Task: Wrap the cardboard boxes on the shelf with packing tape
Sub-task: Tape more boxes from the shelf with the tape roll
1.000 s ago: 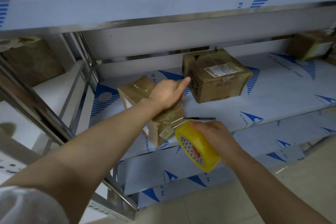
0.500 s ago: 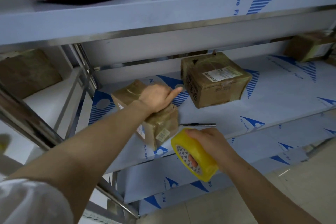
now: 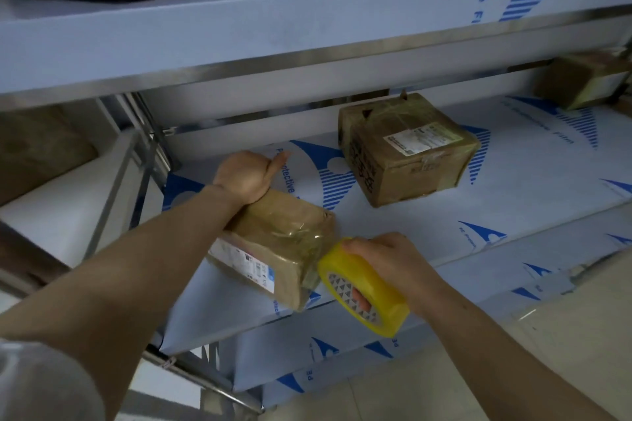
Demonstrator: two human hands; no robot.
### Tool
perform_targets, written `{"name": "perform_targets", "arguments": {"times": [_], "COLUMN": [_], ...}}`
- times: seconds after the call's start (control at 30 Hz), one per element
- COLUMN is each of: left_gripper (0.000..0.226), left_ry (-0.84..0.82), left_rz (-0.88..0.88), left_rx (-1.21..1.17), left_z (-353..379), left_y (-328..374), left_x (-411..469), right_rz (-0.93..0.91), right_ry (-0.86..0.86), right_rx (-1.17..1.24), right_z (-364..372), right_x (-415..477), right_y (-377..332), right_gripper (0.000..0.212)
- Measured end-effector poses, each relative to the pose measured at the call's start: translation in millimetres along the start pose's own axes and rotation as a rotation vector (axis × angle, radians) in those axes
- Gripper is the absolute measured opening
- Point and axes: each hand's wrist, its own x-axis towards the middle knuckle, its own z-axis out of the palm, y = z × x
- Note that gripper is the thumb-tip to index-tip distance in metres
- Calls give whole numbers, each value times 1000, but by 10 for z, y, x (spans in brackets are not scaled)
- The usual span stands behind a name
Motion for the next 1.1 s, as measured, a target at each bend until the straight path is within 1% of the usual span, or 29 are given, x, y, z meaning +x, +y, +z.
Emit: {"name": "perform_targets", "arguments": {"times": [0.1, 0.17, 0.23, 0.27, 0.33, 0.4, 0.47, 0.5, 0.53, 0.6, 0.63, 0.7, 0.8, 0.9, 0.97, 1.03, 1.1], "left_gripper": [69, 74, 85, 89, 88, 85, 82, 81, 80, 76, 72, 65, 64, 66, 65, 68, 77], "left_ry": [-17, 28, 80, 67, 27, 3, 47, 83, 99, 29, -12, 6, 51, 48, 54, 37, 57], "left_rz": [-1, -47, -66, -72, -107, -134, -142, -115, -85, -25, 25, 126, 160, 172, 180, 179, 177], "left_rx": [-82, -125, 12, 94, 148, 160, 205, 180, 81, -146, -158, -66, 0, -100, -101, -151, -184], "left_z": [42, -26, -75, -68, -1, -6, -45, -43, -29, 26, 73, 142, 113, 164, 199, 188, 103], "left_y": [-1, -47, -156, -191, -210, -191, -128, -74, 14, 286, 422, 549, 590, 811, 901, 863, 735], "left_x": [21, 44, 58, 37, -6, 2, 25, 33, 23, -61, -118, -187, -206, -282, -321, -311, -269], "right_rz": [0, 15, 22, 27, 25, 34, 29, 22, 19, 21, 16, 11, -3, -15, -22, -16, -12], "right_ry": [-4, -15, -36, -50, -65, -45, -27, -27, -34, -53, -51, -43, -36, -45, -50, -53, -71], "right_rx": [-9, -19, -15, -14, -23, -21, -17, -21, -21, -7, -7, -11, -19, -39, -32, -28, -19], "right_z": [38, 60, 78, 90, 119, 134, 129, 121, 120, 132, 143, 161, 171, 194, 209, 204, 197], "right_x": [41, 43, 49, 42, 45, 30, 36, 43, 44, 40, 48, 75, 113, 138, 142, 134, 132], "right_y": [-36, -53, -53, -58, -66, -89, -91, -87, -91, -102, -96, -81, -51, -44, -52, -47, -38], "right_gripper": [33, 29, 26, 25, 26, 38, 43, 41, 38, 34, 33, 34, 29, 33, 36, 39, 39]}}
